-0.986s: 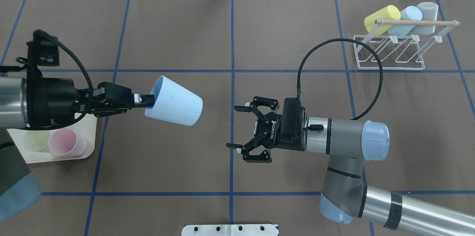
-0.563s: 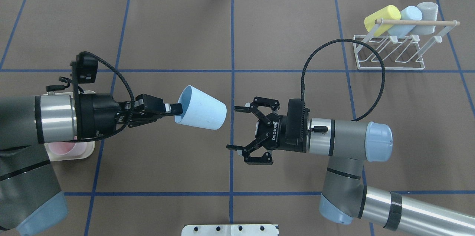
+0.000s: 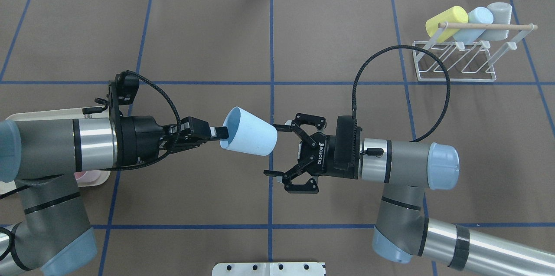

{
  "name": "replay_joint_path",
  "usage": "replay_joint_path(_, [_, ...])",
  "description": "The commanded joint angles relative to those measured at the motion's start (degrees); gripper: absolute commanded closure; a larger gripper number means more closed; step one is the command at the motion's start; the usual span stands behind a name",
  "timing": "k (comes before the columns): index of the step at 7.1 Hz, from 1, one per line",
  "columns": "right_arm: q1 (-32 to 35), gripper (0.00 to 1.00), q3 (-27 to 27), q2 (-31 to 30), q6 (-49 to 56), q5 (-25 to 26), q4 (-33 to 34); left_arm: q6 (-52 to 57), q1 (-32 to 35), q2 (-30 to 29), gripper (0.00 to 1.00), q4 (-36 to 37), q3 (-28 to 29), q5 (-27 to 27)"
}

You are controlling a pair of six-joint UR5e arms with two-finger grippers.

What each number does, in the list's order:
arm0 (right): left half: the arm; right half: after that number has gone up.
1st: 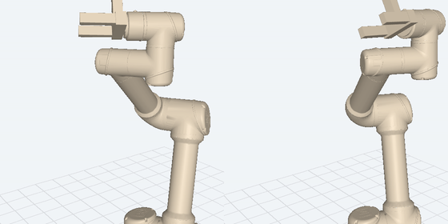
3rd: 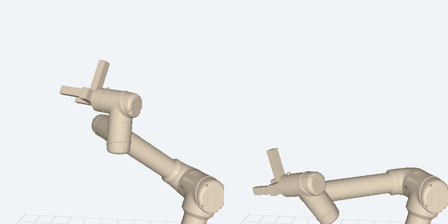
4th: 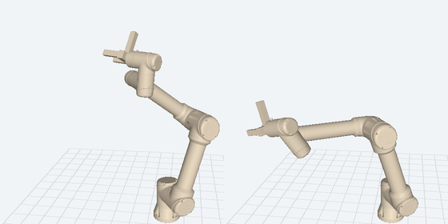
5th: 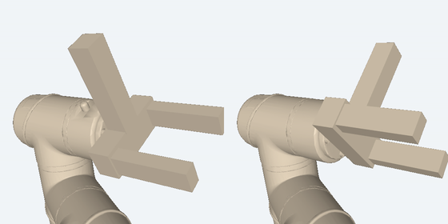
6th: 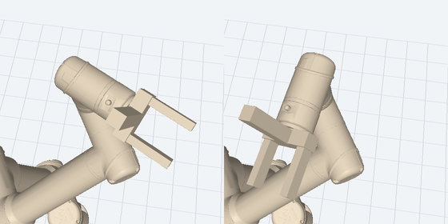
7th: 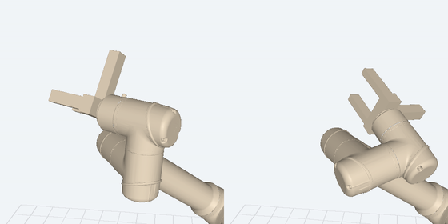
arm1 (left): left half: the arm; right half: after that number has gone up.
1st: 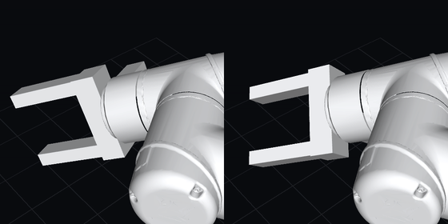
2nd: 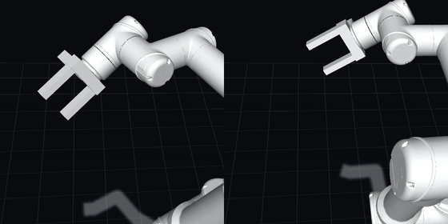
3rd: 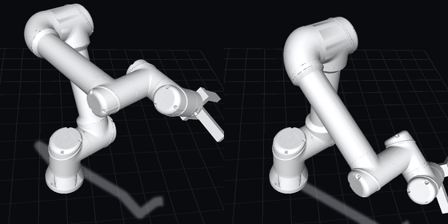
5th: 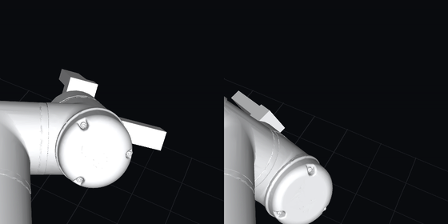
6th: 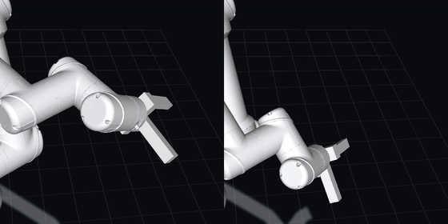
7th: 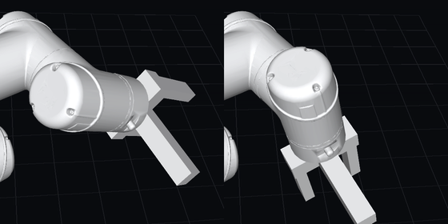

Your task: Transfer IKEA cup to right arm and place on rack

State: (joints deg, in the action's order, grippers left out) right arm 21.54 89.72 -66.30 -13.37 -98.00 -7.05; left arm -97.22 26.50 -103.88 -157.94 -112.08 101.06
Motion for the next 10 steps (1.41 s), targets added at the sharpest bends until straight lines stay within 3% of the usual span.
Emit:
replay_joint_path(1, [0.1,0.02,0.1,0.0,0.1,0.0,-0.1,0.2,-1.5,-0.1,1.0,0.0,0.5,-1.0])
replay_joint_path(8, [0.0,0.13,0.1,0.0,0.2,0.0,0.0,0.4,-3.1,-1.4,1.0,0.0,2.7,-2.3])
replay_joint_path(9, [0.1,0.19,0.2,-0.1,0.4,0.0,0.0,0.4,-3.1,-1.4,1.0,0.0,2.7,-2.2])
replay_joint_path(10, [0.2,0.36,0.2,-0.1,0.4,-0.1,0.0,0.4,-3.1,-1.5,1.0,0.0,2.7,-2.2])
